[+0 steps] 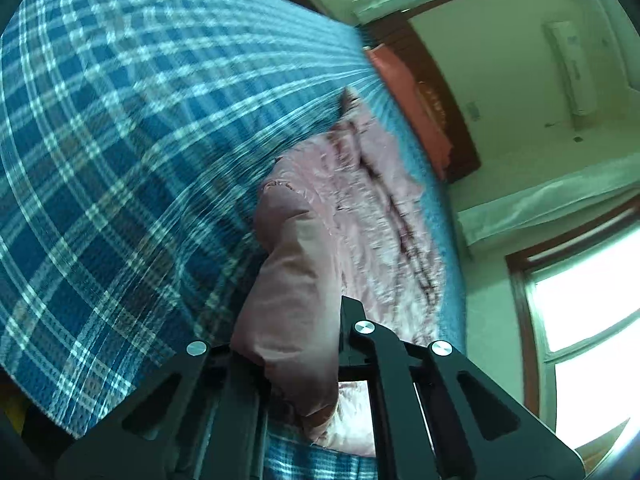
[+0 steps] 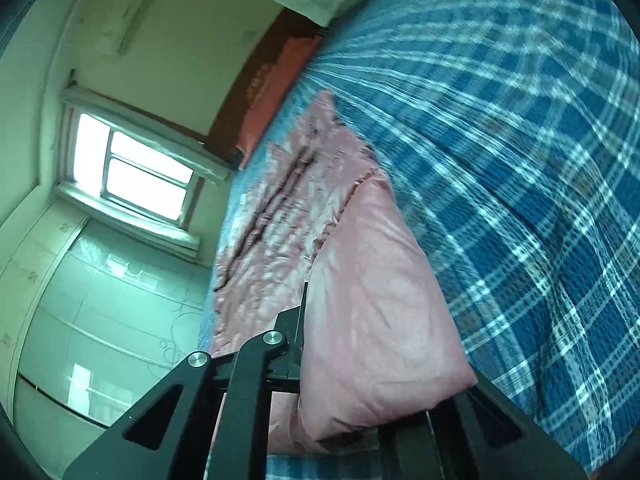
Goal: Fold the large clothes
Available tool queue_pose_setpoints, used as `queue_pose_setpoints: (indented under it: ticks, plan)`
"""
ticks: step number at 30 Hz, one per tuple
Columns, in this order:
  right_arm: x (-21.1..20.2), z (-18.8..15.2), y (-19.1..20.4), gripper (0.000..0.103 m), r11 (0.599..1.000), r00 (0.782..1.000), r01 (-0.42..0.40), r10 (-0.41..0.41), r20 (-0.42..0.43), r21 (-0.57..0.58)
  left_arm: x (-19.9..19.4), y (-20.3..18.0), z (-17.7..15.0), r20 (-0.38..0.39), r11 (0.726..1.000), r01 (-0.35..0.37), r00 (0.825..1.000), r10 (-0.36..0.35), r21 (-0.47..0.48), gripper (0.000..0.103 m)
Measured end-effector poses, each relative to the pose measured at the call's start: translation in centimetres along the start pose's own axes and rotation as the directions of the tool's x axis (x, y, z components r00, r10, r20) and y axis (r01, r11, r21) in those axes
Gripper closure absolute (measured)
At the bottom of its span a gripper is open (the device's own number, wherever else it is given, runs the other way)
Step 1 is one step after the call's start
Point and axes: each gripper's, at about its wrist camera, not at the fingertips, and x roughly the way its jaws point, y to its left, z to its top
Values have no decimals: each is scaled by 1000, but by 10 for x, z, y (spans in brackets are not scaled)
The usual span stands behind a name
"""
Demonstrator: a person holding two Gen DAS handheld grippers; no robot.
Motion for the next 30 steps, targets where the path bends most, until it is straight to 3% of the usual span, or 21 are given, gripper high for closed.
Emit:
queue_pose_setpoints:
  ticks: [7,12,20,26,30]
  plan:
    - [-27,14,42,95,992,994,-108,110,13,-66,-41,-31,9,19,995,77,997,-78,56,99]
    - [-2,47,57,95,984,986,-165,167,29,-69,-27,-57,47,43,993,86,995,-90,86,99]
    - [104,146,91,95,978,982,-178,183,41,-108,72,-130,134,62,979,77,994,-90,190,99]
    - [193,210,95,95,991,994,-93,97,41,-99,169,-162,191,123,967,-61,992,31,249,99]
    - [253,241,79,95,998,999,-53,53,-3,-24,235,-162,220,98,966,-118,990,97,231,99]
